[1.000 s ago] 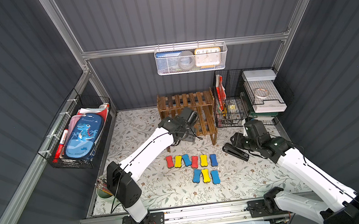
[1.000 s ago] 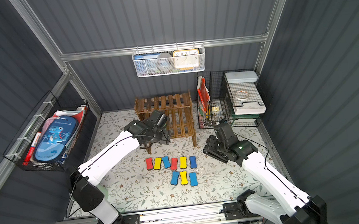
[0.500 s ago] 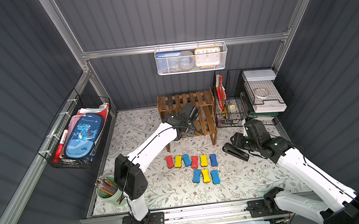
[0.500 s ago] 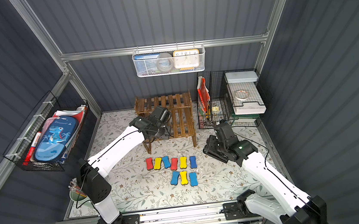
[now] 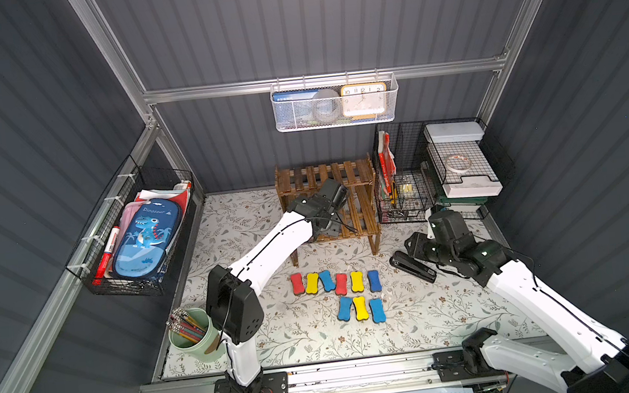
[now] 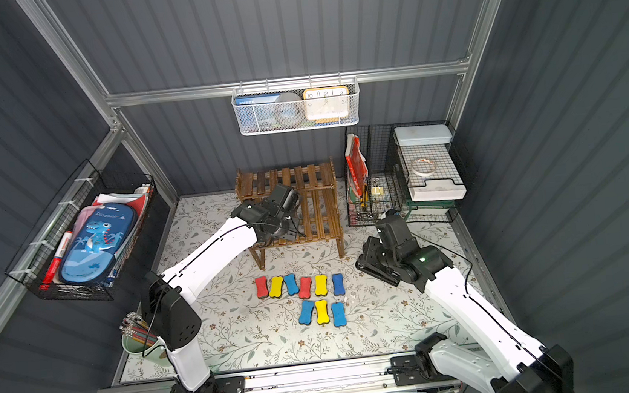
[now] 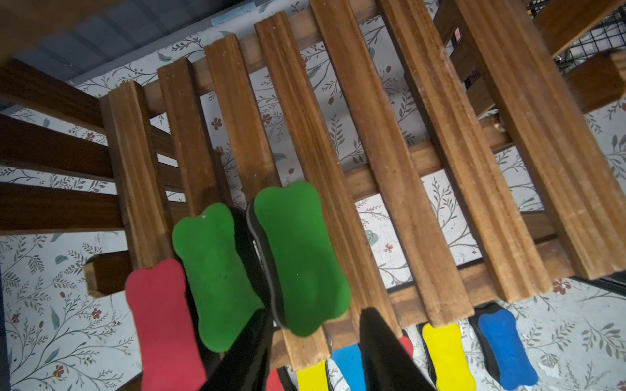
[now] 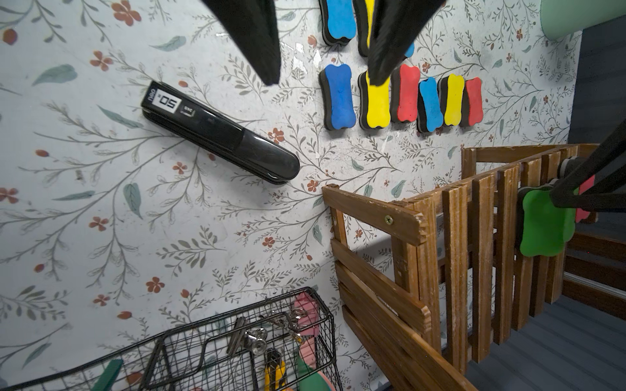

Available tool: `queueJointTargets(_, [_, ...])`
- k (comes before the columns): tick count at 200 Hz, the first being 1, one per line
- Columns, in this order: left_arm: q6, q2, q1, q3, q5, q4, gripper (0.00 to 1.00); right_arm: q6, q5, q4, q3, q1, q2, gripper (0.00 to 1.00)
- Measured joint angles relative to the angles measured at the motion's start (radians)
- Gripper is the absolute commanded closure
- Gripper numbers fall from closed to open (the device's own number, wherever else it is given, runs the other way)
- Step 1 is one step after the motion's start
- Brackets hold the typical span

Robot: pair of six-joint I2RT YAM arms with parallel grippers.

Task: Remove the whiteboard erasers from the shelf
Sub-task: Pick up the whiteboard eraser from the shelf.

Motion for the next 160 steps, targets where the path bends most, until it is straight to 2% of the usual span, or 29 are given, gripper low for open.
queueJointTargets(31, [0.000, 0.007, 0.000, 0.000, -0.008, 0.001, 0.61, 0.000, 0.000, 0.000, 0.000, -0.002, 0.000, 0.53])
queueJointTargets(64, [0.000, 0.026, 0.002, 0.000, -0.019, 0.001, 0.63, 0.000, 0.000, 0.000, 0.000, -0.004, 0.000, 0.53])
queueJointTargets(160, [-0.006, 0.030, 0.012, -0.016, -0.047, 0.027, 0.97, 0.000, 0.000, 0.000, 0.000, -0.006, 0.000, 0.53])
